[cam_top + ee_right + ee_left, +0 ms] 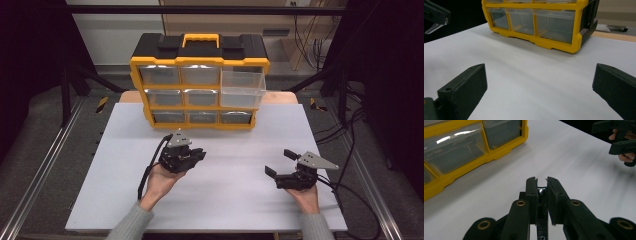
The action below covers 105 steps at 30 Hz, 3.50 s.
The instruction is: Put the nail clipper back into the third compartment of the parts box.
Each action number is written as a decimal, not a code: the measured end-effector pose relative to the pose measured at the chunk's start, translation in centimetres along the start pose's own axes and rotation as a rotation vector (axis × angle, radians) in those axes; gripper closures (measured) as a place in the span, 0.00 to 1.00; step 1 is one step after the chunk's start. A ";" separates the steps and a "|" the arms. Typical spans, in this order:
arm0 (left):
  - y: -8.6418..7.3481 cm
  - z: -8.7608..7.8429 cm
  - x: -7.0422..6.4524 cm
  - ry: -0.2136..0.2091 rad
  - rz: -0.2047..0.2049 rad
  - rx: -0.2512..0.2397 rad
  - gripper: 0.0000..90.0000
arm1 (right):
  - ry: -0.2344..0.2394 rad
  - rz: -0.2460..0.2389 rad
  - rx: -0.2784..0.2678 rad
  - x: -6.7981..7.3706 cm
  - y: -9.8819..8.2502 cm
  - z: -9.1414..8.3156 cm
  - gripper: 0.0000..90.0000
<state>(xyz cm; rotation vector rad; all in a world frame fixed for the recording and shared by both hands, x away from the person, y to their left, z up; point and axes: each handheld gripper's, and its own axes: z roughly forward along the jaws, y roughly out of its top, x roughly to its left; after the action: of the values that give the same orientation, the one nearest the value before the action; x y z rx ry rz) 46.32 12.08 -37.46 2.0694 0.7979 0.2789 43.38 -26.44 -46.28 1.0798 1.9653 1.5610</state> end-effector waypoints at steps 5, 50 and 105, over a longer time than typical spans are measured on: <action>0.8 -0.8 0.2 -0.005 0.000 -0.023 0.88 | -0.002 0.000 0.002 0.0 0.0 0.0 0.00; 7.9 -4.6 -0.1 -0.044 0.013 -0.166 0.88 | 0.000 0.001 0.006 0.0 0.0 0.0 0.00; 16.7 -4.8 -0.2 -0.026 0.027 -0.239 0.88 | 0.008 0.003 0.005 0.0 0.0 0.1 0.00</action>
<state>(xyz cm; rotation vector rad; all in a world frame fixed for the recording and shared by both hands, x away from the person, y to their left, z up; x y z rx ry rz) 51.18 8.26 -21.19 1.8568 0.6860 0.3442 43.40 -26.39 -46.31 1.0808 1.9745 1.5655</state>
